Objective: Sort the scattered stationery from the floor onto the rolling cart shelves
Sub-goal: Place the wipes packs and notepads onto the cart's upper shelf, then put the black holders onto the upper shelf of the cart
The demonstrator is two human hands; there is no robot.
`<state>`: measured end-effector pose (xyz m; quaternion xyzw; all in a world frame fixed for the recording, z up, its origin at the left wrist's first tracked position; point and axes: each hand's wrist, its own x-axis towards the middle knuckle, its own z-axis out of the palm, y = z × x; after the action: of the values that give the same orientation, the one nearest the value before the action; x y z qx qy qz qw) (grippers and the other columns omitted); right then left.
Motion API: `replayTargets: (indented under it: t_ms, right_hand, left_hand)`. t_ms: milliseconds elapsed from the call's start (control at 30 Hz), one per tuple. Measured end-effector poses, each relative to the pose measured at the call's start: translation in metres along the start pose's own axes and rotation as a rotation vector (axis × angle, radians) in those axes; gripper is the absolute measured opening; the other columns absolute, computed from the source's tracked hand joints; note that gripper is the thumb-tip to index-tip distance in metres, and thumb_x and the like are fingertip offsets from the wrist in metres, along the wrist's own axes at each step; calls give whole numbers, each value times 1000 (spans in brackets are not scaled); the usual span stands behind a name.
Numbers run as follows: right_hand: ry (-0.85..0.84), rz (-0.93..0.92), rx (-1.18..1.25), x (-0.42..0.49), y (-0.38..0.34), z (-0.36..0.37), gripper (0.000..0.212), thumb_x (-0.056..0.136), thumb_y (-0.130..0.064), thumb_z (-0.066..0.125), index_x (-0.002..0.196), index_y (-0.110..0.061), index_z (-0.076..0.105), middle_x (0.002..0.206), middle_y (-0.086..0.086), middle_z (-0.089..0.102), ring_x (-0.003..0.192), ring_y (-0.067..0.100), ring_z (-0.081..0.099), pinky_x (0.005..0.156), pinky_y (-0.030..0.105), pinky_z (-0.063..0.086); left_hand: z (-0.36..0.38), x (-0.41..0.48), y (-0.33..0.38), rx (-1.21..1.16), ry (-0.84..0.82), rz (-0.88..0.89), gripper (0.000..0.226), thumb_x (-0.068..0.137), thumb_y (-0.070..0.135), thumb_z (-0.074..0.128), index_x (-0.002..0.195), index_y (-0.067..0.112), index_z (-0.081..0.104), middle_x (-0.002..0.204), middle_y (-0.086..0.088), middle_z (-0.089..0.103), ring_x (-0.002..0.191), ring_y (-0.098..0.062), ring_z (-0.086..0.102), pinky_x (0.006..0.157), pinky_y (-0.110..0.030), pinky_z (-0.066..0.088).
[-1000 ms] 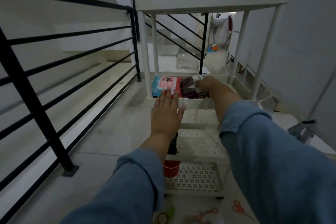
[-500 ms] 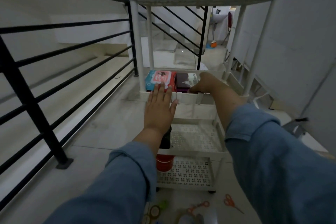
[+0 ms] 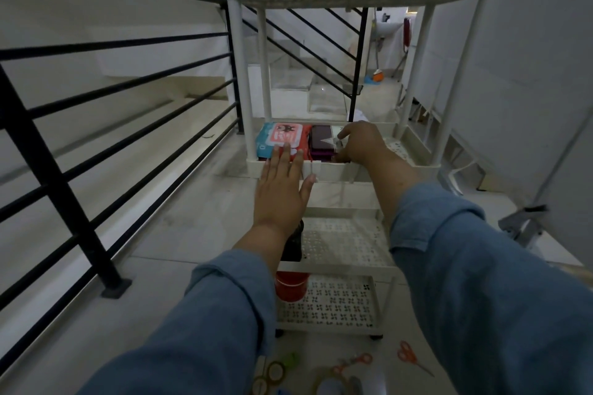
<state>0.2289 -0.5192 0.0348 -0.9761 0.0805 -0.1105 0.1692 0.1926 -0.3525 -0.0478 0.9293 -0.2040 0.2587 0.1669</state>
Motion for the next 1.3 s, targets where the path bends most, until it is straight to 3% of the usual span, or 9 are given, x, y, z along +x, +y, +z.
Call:
replayTargets:
  t_ms: [167,367,500,733,800,933,1033,1167,1300]
  right_hand:
    - [-7,-9,57,-7,0,-3,58,78,-27,75,125,0,55,134,15,51,123,27,49,99,29,40]
    - [427,-157,571,-64,-5,1,26,90,-13,57,114,-3,61,116,10,63,100,12,54,81,14,38]
    - [567,-223,748,-141,9,23,20,88,-8,54,105,-7,65,102,3,65,89,10,58,70,15,45]
    - [519,-17,816,-266,95,95,18,90,-4,52,102,-7,65,93,-2,62,81,7,56,66,2,40]
    - [467,95,790,-296,131,126,17,91,-4,53,102,-5,65,94,3,65,80,10,57,65,1,40]
    - [353,276,702,-361,212,182,17,91,-7,53,102,-10,66,94,2,66,80,14,60,69,18,49]
    - [299,407,611,-418,274,209,17,91,-7,53,101,-12,66,91,-4,63,80,12,57,66,5,41]
    - [247,596,483,-499,348,233,18,91,-4,53,102,-7,66,97,7,66,80,14,55,63,6,38]
    - [193,770,376,-567,400,238,20,88,0,54,104,-3,66,104,15,65,87,20,56,68,11,36]
  left_hand:
    - [-6,1,7,24,-55,-45,58,100,45,22,150,17,15,159,-7,5,148,-21,-1,117,-30,-6]
    - [-28,-17,27,-114,-3,-27,49,101,34,25,146,15,29,158,-5,17,147,-17,9,118,-36,1]
    - [-28,-69,53,-202,-49,33,43,101,31,32,141,17,38,157,-4,20,147,-17,10,118,-36,4]
    - [20,-175,99,-217,-223,39,42,100,31,36,138,15,41,156,-5,23,146,-19,13,118,-36,8]
    - [45,-204,109,-229,-299,21,44,98,35,35,136,13,45,153,-7,30,145,-22,20,116,-38,15]
    - [103,-257,126,-247,-466,77,41,96,25,43,128,1,52,138,-21,48,134,-37,38,108,-46,31]
    - [155,-301,150,-319,-591,106,51,92,37,35,116,-1,61,120,-23,60,117,-39,55,95,-47,45]
    - [205,-370,196,-339,-813,275,42,99,30,39,135,10,46,140,-9,46,136,-27,36,108,-35,31]
    - [220,-421,253,-428,-1005,509,39,99,25,40,134,10,46,136,-9,47,127,-27,42,102,-31,31]
